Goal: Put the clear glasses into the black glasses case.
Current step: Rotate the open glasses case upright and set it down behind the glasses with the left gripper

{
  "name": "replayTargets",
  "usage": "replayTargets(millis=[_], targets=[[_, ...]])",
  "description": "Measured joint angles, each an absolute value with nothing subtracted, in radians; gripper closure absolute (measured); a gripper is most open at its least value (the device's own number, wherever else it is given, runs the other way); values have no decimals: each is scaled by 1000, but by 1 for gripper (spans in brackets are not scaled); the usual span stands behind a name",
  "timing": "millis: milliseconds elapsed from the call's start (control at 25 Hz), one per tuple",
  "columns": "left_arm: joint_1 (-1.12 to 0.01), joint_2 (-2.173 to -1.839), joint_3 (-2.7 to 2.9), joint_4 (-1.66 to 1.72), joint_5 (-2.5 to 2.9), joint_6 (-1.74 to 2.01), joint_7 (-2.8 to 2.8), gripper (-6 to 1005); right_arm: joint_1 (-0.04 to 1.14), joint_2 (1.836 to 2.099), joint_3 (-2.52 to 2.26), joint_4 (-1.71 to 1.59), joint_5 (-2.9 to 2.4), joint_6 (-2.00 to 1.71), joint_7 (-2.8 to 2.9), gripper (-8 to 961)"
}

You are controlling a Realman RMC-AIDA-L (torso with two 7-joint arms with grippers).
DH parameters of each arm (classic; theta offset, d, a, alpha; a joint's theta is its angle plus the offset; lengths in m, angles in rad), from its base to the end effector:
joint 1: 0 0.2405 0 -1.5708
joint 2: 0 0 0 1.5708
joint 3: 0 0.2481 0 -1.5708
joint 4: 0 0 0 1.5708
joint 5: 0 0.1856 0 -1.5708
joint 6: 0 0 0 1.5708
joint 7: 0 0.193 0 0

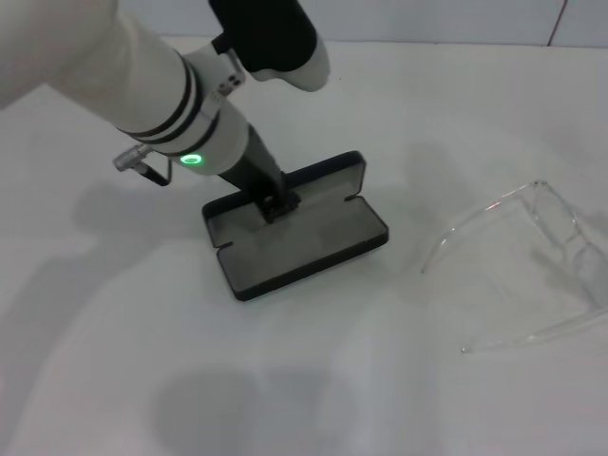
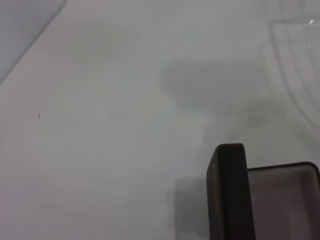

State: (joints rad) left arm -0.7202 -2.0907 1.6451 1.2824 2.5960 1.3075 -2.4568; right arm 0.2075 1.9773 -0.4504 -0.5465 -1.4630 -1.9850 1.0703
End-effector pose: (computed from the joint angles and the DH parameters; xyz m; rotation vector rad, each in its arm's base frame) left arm -0.1500 0.3619 -0.0873 -2.6953 -0.3465 0.5087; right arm 0.2535 0.2472 0.0994 -2.1000 0.2807 1.2718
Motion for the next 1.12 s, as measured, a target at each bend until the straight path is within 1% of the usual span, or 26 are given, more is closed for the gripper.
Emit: replayTargets(millis=[160, 280, 440, 680, 1120], targets=[[-667, -2092, 1740, 1410, 2602, 1283, -2449, 807, 199, 1977, -351, -490, -1463, -2033, 1023, 82], [-617, -2092, 1840, 1500, 2644, 1232, -2446, 802, 191, 1977, -257, -439, -1462, -2087, 977, 82], [-586, -2097, 1975, 1545, 2742, 1156, -2454, 795, 169, 1979, -141, -394, -1461, -2148, 940, 83], [-590, -2101, 2087, 1522, 2829, 1100, -2495, 784, 156, 1985, -119, -381, -1460, -2151, 936, 83], [-607, -2101, 2110, 1489, 2830, 1036, -2491, 765, 158, 1985, -116, -376, -1460, -2152, 925, 83]])
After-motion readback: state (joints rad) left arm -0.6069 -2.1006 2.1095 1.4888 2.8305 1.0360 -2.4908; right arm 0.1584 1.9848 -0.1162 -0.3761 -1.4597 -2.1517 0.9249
